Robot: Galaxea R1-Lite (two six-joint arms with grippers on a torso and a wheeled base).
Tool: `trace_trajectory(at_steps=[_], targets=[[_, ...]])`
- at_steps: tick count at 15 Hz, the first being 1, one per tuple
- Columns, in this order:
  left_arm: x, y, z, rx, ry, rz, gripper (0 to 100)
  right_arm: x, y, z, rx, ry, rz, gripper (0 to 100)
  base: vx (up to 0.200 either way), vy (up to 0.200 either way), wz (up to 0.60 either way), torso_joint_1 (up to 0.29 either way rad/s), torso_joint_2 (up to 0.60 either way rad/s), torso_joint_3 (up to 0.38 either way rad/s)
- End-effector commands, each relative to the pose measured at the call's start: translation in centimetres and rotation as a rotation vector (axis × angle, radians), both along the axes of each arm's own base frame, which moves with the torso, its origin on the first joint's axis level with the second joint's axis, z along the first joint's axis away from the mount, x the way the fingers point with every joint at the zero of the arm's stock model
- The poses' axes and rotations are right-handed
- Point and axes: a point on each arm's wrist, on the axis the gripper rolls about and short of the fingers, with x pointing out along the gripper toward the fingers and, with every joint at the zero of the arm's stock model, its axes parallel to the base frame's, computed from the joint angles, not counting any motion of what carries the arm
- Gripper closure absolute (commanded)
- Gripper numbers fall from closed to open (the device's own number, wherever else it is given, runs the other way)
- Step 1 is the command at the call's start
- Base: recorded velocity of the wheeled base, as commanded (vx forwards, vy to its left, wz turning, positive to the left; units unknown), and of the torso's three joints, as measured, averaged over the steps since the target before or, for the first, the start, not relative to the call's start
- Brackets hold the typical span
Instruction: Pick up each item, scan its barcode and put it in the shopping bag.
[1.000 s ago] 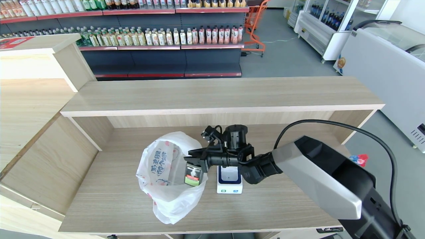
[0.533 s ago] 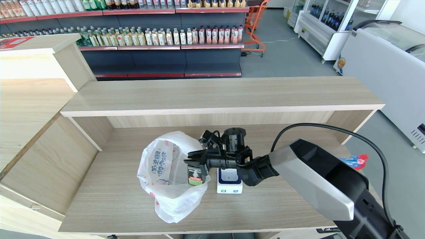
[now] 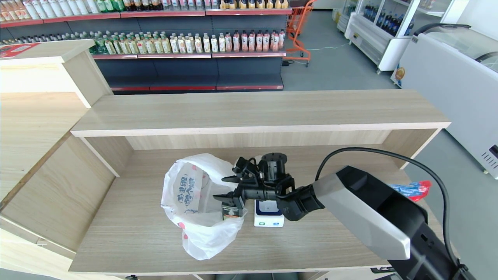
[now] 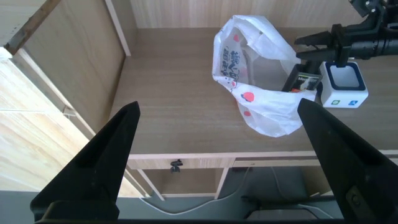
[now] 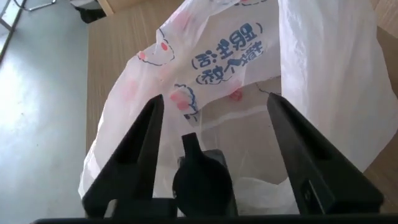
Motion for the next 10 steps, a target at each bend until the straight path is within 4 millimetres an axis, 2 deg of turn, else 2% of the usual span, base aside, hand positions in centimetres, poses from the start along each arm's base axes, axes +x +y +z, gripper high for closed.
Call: trace_trajectory(at_steps=[1, 3, 6, 9, 10], targets=[[0.0, 0.0, 0.0, 0.0, -0.001, 0.0, 0, -0.1, 0.1, 0.6, 0.007, -0.004, 0.003, 0, 0.0, 0.0, 0.0, 0.0, 0.0, 0.0], [0.0, 0.0, 0.0, 0.0, -0.001, 0.0, 0, -0.6, -0.2, 2.3, 0.035, 0.043, -0.007, 0, 0.0, 0.0, 0.0, 0.0, 0.0, 0.0], [0.0, 0.0, 0.0, 0.0, -0.001, 0.0, 0, -0.7, -1.8, 4.1, 0.072, 0.135, -0.046, 0, 0.0, 0.0, 0.0, 0.0, 0.0, 0.0], [0.0, 0.0, 0.0, 0.0, -0.001, 0.0, 0, -0.3, -6.3, 5.8, 0.125, 0.277, -0.151, 0, 0.0, 0.0, 0.0, 0.0, 0.0, 0.0], [0.0, 0.0, 0.0, 0.0, -0.001, 0.0, 0, -0.2, -8.4, 6.8, 0.139, 0.316, -0.195, 0, 0.0, 0.0, 0.0, 0.0, 0.0, 0.0]])
